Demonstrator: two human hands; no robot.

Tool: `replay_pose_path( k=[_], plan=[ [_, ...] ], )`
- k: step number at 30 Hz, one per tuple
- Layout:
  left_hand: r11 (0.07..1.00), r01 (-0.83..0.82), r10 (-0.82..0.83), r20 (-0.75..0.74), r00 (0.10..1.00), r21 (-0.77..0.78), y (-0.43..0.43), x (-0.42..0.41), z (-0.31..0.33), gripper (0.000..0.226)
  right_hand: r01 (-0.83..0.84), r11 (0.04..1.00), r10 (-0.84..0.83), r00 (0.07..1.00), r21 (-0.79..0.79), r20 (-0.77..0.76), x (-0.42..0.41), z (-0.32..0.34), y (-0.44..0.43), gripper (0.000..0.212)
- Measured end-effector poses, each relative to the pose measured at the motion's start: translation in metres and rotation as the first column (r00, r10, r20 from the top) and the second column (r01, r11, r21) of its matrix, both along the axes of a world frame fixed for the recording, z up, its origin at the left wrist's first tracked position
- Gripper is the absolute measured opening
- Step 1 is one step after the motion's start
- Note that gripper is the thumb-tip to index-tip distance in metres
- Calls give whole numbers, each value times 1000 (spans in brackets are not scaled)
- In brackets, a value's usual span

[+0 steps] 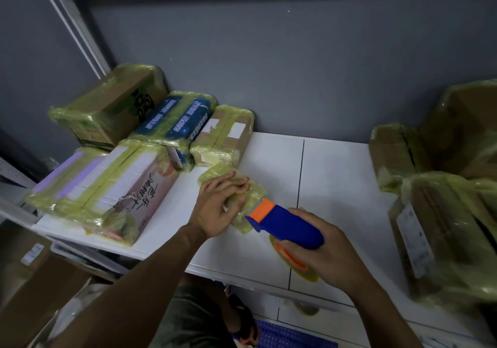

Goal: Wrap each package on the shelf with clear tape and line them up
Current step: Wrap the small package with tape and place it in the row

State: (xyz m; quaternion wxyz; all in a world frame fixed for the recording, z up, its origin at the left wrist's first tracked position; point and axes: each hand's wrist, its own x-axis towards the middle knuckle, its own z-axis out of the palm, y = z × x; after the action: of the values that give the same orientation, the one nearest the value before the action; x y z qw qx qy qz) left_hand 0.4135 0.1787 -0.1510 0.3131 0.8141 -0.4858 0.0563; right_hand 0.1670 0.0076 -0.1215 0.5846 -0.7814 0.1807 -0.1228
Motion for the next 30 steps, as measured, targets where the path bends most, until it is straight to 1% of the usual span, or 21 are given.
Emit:
replay_pose_path(
  k=[6,11,16,18,21,23,25,28,30],
  plan=[
    [1000,-5,6,26,1000,-22,-1,-2,1,44,16,1000,-16,1000,19,3,-8,1,0,67],
    [1000,-22,22,-1,1000,-13,1,0,3,40,14,999,-14,1000,28,1,-14,6,-2,69],
    [999,-30,29,-2,1000,-39,0,-2,5,39,5,999,-5,1000,36,-19,-34,6,-13,58],
    [998,-35,34,-13,999,-58,-1,-4,6,43,15,999,-13,999,33,-33,-38,5,-14,55],
    [995,-60,60,-8,998,-80,-5,-7,6,62,24,1000,-24,998,-6,-51,-33,0,-9,55],
    [991,-94,94,-6,996,-96,-8,-10,3,70,34,999,-35,998,-24,-51,-28,-4,-6,54],
    [989,-123,123,-2,992,-82,-11,-10,2,67,37,998,-39,997,-47,-59,-24,-8,-4,55],
    [989,-136,137,25,990,-51,-12,-8,-3,58,41,998,-43,998,-46,-52,-16,-11,2,57],
    [989,-142,143,38,989,-34,-14,-6,-6,55,35,997,-38,998,-74,-41,-8,-12,5,54]
  ],
)
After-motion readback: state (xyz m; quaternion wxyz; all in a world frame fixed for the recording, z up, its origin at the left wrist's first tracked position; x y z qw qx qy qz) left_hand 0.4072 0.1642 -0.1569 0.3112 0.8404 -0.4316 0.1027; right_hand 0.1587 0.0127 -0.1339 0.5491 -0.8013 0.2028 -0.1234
